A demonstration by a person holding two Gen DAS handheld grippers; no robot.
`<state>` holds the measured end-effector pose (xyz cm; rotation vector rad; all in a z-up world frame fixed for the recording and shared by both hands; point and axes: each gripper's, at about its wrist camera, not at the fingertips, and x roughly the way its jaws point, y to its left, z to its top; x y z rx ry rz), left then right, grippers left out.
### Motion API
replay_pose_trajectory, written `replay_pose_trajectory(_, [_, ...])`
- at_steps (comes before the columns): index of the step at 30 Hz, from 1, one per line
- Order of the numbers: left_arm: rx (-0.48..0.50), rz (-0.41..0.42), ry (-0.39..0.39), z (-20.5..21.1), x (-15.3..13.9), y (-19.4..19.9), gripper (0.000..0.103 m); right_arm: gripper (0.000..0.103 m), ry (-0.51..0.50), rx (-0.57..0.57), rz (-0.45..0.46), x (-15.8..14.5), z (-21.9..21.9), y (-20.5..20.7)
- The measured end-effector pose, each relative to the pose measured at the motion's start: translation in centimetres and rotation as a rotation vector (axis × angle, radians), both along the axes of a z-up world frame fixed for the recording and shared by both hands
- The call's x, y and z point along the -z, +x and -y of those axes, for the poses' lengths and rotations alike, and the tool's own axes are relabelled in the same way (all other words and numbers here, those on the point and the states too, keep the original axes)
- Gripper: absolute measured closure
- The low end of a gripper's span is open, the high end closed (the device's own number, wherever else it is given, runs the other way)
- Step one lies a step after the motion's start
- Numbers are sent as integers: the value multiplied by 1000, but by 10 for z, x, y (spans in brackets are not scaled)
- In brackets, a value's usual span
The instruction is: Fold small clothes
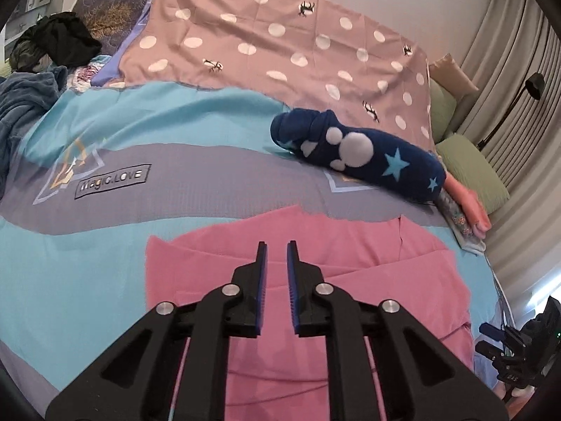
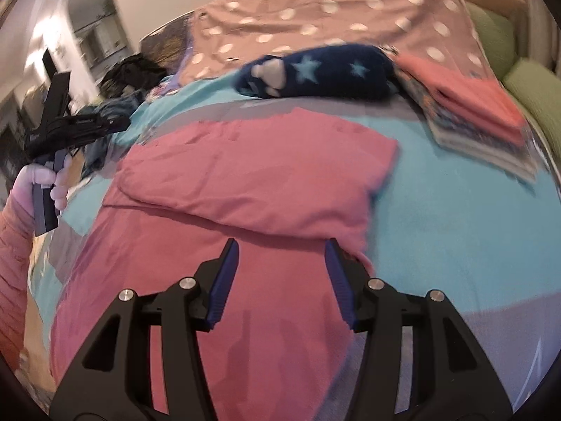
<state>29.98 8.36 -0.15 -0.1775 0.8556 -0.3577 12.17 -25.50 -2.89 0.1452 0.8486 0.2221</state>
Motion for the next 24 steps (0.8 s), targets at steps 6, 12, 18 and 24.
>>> replay_pose_trajectory(6, [-53, -28, -25, -47, 26, -42, 85, 72, -76, -301, 63, -13, -95, 25])
replay_pose_trajectory(12, [-204, -49, -40, -100, 46, -78, 85, 73, -97, -580, 111, -11, -210, 56])
replay_pose_trajectory(18, [-266, -23, -76, -131, 44, -111, 84, 73, -162, -641, 52, 16, -276, 100])
replay_pose_trajectory(24, [-266, -32, -41, -133, 45, -107, 84, 103, -75, -555, -54, 28, -271, 142])
